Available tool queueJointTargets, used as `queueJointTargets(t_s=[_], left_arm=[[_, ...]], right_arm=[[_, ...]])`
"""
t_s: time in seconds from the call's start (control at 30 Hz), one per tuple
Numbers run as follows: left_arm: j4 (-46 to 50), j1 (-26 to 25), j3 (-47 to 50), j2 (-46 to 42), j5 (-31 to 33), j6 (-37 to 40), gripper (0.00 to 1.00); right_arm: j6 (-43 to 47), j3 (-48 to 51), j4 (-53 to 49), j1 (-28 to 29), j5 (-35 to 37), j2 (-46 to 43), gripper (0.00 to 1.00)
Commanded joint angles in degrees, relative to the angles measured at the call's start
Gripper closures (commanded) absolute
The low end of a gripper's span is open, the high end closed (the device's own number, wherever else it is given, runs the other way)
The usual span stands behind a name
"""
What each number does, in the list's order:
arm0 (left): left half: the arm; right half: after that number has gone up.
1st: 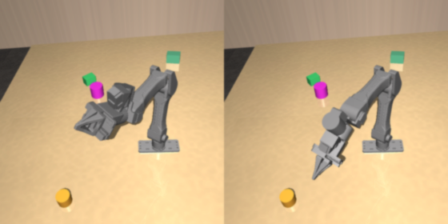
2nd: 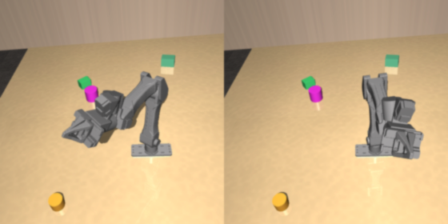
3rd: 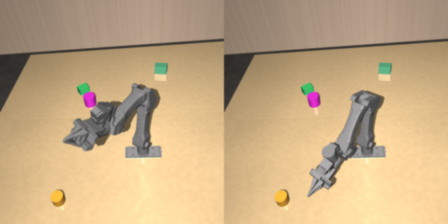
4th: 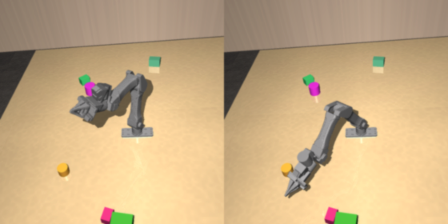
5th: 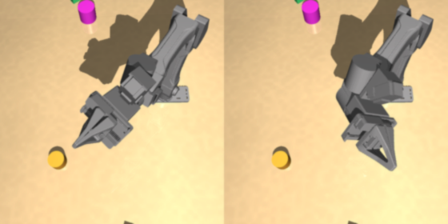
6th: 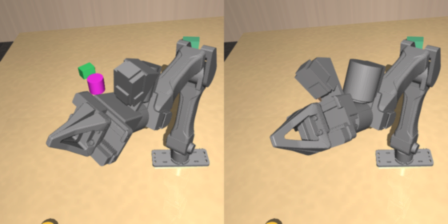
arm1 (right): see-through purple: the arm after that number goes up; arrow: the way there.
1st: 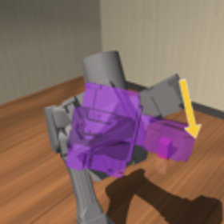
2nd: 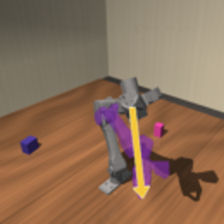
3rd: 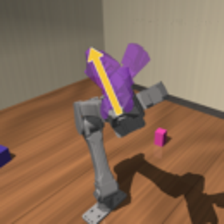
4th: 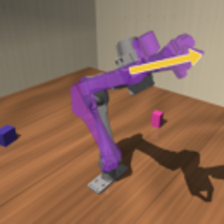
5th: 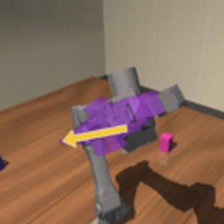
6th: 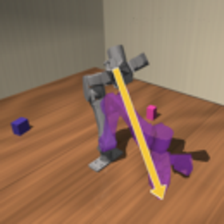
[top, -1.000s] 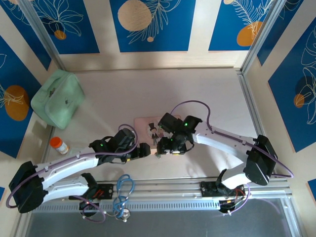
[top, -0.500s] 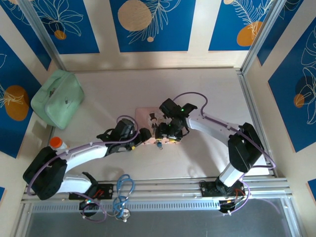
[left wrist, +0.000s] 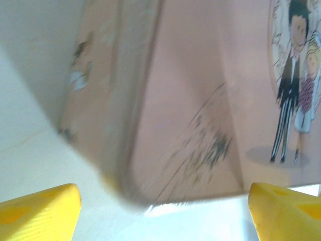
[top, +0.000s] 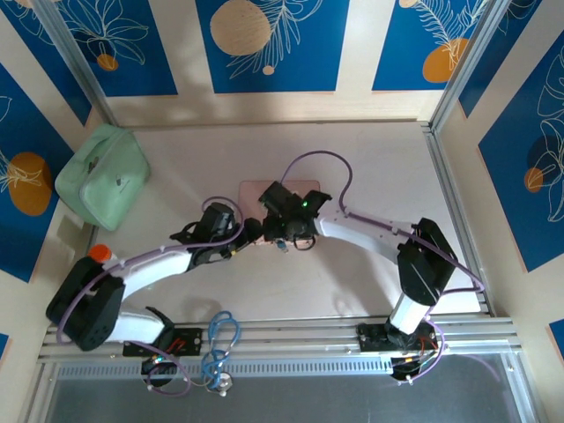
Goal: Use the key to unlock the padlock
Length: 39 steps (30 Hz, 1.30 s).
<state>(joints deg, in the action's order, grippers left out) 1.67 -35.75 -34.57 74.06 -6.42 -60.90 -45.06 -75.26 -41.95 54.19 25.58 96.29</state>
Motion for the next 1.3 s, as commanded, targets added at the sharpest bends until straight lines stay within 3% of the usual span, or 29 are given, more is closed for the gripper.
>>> queueJointTargets(t_s=[0.0,0.17,0.43,0.77,1.27], left_arm=[[0.84,-0.33,1.05,-6.86,2.07,0.85,0.14],[1.93,-0.37,6.13,-13.41,2.69,-1.02,0.15],[-4.34,-0.51,10.92,-14.76,0.44,-7.07,0.25],[-6.52,-0.62,9.83,-13.9,0.5,-7.65,0.28],[-9.14,-0.64,15.18,-18.44,3.78,-9.07,0.31]], right_arm=[[-5.07,3.28,4.17,4.11,2.02,-0.56,0.29],[-7.85,7.88,11.9,3.47,-3.78,-0.66,0.34],[-10.33,2.84,5.96,2.95,-0.36,5.02,0.36],[-12.34,-0.34,3.46,2.28,5.79,9.87,0.31],[-15.72,-5.84,-1.36,1.09,7.91,16.33,0.44]])
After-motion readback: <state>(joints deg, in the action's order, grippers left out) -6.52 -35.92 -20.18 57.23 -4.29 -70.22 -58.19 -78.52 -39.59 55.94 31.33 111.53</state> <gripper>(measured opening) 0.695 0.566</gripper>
